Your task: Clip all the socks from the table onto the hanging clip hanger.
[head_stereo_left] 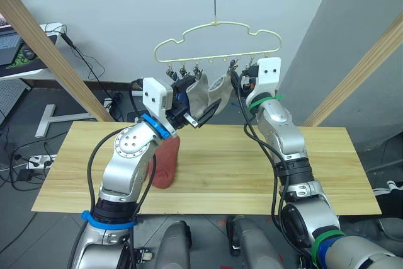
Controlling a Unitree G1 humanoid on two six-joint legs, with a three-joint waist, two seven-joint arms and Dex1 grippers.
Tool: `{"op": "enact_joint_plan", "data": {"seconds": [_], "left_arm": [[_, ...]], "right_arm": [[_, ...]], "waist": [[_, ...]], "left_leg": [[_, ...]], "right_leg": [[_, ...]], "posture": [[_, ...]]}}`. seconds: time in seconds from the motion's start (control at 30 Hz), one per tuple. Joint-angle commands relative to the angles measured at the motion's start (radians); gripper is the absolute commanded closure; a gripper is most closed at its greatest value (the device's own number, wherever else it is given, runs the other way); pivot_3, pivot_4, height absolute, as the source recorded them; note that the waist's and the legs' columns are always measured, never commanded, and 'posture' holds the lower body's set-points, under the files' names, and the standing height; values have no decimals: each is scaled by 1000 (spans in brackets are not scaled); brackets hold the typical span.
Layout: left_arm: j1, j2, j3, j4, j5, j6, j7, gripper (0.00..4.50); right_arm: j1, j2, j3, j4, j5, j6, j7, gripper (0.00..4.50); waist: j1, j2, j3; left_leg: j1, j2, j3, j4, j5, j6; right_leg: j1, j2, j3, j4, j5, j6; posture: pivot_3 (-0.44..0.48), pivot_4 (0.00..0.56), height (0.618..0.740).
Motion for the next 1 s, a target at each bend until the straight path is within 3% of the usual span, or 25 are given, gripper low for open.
{"op": "enact_joint_plan", "data": {"seconds": [0.03,0.07,0.2,1.0], "left_arm": [[-8,2,10,-42,-8,-6,4,0],[-7,2,10,-43,-8,-6,4,0],[-9,1,9,-43,-8,-4,5,0],[-1,-3,3,-60,-10,9,10,0]], "right_arm": [[-34,-1,-7,-15,6,-26,2,812],[-35,-1,-8,-15,6,-26,2,812],[-46,-4,-10,2,6,-31,2,2039],[-60,-10,-18,22,-3,-41,-23,2039]], "waist": [[0,0,0],[0,0,1],[0,1,2],[0,3,10]], "left_leg": [[0,0,0,0,0,0],[0,0,0,0,0,0],[0,0,0,0,0,0],[0,0,0,-1,0,0]], "right_leg": [[0,0,0,0,0,0],[0,0,0,0,0,0],[0,0,0,0,0,0],[0,0,0,-1,0,0]], "posture": [[30,283,740],[30,284,740],[30,286,740],[30,286,740]]}}
